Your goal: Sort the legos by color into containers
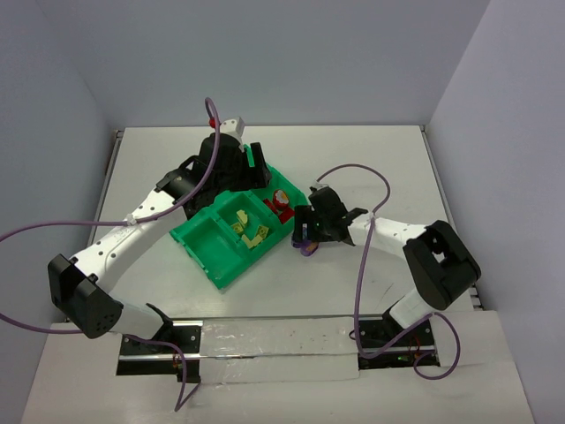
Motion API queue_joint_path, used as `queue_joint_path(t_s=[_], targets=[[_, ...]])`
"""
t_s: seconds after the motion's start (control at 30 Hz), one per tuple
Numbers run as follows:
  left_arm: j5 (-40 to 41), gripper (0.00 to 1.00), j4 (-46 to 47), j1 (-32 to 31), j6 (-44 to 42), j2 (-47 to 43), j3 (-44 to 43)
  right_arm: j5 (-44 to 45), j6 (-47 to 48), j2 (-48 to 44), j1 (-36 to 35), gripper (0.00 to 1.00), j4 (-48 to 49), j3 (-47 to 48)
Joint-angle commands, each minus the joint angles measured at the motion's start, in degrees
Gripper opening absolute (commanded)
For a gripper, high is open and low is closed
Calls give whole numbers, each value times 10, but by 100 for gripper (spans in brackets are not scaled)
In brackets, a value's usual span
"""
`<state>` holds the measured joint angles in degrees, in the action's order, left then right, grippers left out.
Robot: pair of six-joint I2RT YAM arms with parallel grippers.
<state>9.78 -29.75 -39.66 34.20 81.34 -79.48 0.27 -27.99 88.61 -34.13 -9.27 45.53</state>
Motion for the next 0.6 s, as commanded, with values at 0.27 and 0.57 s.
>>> queue_joint_path(t_s=[0.27,0.57], targets=[[-27,84,17,-3,0,2,3,5,45,-52,-29,91,-13,-7],[-23,84,8,-4,-4,3,-5,-30,75,-56,-52,92,-24,-10]])
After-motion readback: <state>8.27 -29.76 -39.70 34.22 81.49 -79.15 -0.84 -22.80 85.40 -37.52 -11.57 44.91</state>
